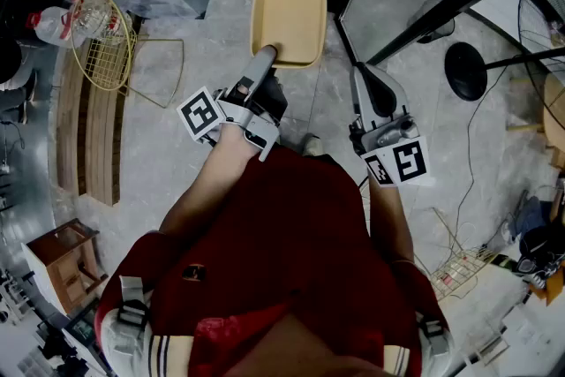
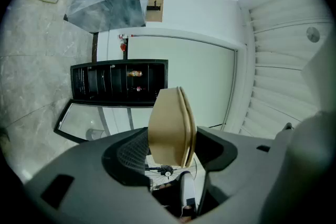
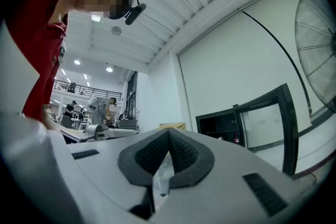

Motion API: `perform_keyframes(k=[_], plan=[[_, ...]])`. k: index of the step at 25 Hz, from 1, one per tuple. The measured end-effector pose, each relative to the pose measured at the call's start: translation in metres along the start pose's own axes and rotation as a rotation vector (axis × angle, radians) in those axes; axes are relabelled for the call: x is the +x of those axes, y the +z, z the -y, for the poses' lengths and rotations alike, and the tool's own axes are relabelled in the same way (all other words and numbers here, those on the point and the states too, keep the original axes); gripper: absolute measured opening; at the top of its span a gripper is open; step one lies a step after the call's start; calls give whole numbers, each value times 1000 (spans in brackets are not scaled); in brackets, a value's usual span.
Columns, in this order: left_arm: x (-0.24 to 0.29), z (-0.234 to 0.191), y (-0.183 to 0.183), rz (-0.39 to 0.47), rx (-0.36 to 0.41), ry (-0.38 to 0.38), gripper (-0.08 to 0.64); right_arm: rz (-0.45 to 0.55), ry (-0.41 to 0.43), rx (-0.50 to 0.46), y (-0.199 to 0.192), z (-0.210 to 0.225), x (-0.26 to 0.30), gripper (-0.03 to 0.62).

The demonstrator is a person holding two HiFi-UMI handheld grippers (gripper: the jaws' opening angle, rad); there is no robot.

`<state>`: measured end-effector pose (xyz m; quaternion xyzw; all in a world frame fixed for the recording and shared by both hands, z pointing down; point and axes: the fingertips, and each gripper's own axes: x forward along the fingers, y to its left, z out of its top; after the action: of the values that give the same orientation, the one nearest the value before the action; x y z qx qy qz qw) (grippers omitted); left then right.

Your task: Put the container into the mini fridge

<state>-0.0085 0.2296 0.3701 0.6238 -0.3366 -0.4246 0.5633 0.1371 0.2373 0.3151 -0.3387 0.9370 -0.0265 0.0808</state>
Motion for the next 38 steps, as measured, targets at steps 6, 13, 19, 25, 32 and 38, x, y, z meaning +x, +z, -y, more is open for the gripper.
perform_keyframes(k=[6,13,19,25,32,38], plan=[[-4,-1,20,-7,-16,-8,266,3,2,15,-4,-13,19,-3],[-9,-5,46,-11,-45,-15,266,-16,-21,3,-13,-27,42,-3],[-10,-8,73,-34,-55,-13,267,-24,-49,-15,-18,-36,68,-3],[-5,-6,101,-81,-62,-22,267,-21,-78,-34,-21,-48,100,-3],[-2,-6,121,-122,-77,-34,266,-50,-122,-37,-30,-58,115,-3],[-2,-11,126,-139,-110,-34,267,-85,-141,-39,-37,-63,120,-3]])
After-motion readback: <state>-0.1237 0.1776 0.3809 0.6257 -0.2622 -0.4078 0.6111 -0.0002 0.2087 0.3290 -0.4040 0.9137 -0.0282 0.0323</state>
